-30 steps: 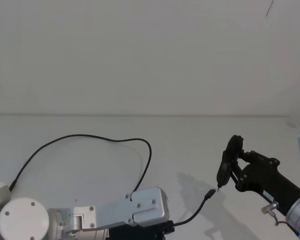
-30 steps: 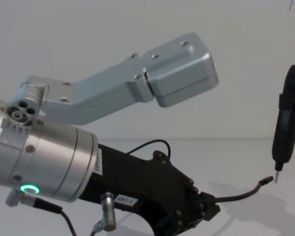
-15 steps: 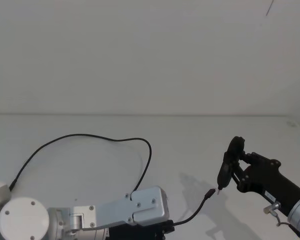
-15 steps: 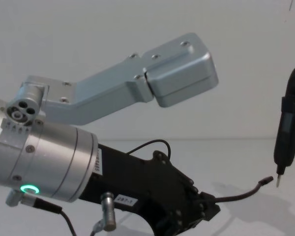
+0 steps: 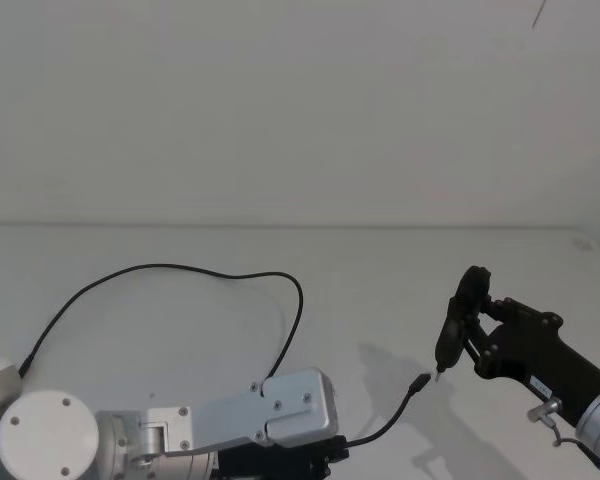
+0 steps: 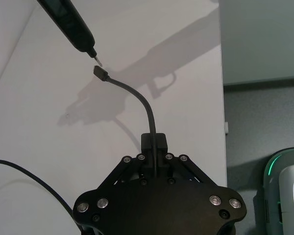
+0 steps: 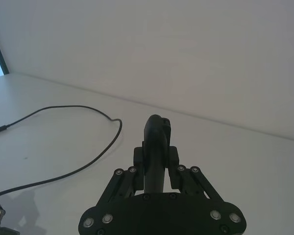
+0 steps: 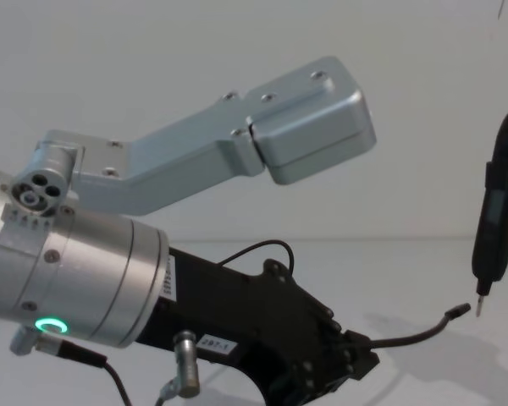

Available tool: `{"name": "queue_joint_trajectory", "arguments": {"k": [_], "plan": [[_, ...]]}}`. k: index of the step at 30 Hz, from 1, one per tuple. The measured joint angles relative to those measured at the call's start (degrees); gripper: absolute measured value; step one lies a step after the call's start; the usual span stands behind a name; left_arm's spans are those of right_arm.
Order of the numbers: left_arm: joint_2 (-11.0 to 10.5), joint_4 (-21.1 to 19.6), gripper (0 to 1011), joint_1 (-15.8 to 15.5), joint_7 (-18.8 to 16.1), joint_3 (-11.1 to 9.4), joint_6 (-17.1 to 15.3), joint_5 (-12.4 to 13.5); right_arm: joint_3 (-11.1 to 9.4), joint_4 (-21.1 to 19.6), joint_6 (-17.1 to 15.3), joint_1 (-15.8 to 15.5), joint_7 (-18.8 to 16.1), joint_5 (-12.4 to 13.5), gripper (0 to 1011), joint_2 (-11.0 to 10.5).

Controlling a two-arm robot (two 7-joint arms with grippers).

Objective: Pick up the data cable with the one hand.

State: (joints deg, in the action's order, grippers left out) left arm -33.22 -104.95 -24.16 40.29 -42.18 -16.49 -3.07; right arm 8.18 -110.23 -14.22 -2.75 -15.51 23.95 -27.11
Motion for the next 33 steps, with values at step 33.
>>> {"name": "queue_joint_trajectory", "arguments": {"k": [33], "plan": [[0.00, 0.00, 42, 0.00, 0.00, 0.00, 0.00, 0.00, 1.16, 0.64, 3.10, 0.36, 0.15, 0.31, 279, -0.82]]}}
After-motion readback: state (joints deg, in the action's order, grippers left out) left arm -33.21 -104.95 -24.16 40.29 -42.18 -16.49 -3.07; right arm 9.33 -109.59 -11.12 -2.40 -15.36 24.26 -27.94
